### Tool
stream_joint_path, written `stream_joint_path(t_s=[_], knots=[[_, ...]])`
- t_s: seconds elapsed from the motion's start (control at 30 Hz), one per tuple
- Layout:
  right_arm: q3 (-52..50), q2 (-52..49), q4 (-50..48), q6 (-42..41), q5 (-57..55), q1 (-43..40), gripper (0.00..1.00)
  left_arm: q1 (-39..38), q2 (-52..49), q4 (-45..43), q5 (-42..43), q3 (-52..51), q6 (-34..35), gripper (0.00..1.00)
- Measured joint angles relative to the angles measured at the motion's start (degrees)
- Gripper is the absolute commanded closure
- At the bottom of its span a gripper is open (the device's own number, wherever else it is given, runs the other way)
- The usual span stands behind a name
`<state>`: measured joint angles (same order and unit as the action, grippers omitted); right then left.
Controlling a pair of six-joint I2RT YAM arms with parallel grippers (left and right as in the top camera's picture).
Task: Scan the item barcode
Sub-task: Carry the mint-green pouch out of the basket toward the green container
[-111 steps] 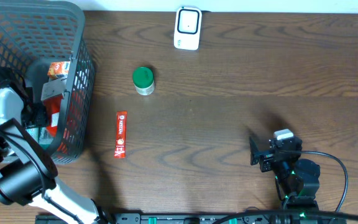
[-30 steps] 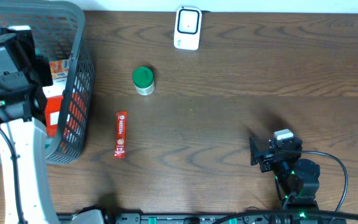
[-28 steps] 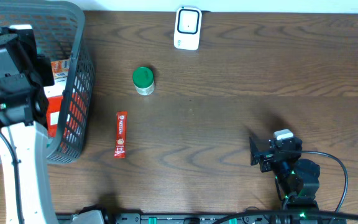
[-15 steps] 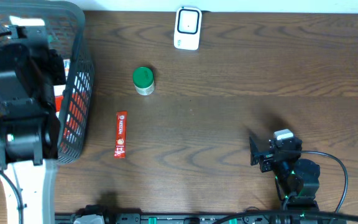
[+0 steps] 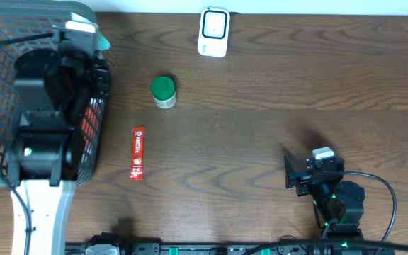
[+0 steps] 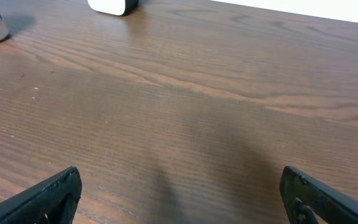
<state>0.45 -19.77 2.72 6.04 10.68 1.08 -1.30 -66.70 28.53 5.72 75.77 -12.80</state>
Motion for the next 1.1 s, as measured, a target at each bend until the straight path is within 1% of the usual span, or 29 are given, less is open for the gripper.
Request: stream_joint_path(t_s=[0.2, 0.3, 0.37, 0.5, 0.7, 0.8, 0.97, 1.1], knots=[[0.0, 0.0, 0.0, 0.0, 0.0, 0.0, 0.01, 0.0, -6.9, 4.8, 3.7, 0.0, 0.6, 0.89], [0.0, 0.0, 0.0, 0.0, 0.0, 0.0, 0.01, 0.0, -11.2, 7.4, 6.1, 0.0, 0.6, 0.91], [0.0, 0.0, 0.0, 0.0, 0.0, 0.0, 0.01, 0.0, -13.8, 8.2, 7.5, 0.0, 0.6, 0.92], [0.0, 0.0, 0.0, 0.0, 0.0, 0.0, 0.01, -0.1, -18.4, 8.7, 9.6, 0.0, 0.6, 0.92], [0.0, 0.0, 0.0, 0.0, 0.0, 0.0, 0.01, -0.9, -21.4, 9.7, 10.7, 0.0, 0.6, 0.92], [0.0, 0.0, 0.0, 0.0, 0.0, 0.0, 0.01, -2.6, -21.7, 10.5, 10.7, 0.0, 0.0, 0.92], [0.0, 0.0, 0.0, 0.0, 0.0, 0.0, 0.01, -8.2, -21.7, 12.9, 9.2, 0.0, -4.7, 0.92], [0.0, 0.0, 0.0, 0.0, 0.0, 0.0, 0.01, -13.6, -21.7, 13.3, 1.9, 0.0, -7.0, 0.92]])
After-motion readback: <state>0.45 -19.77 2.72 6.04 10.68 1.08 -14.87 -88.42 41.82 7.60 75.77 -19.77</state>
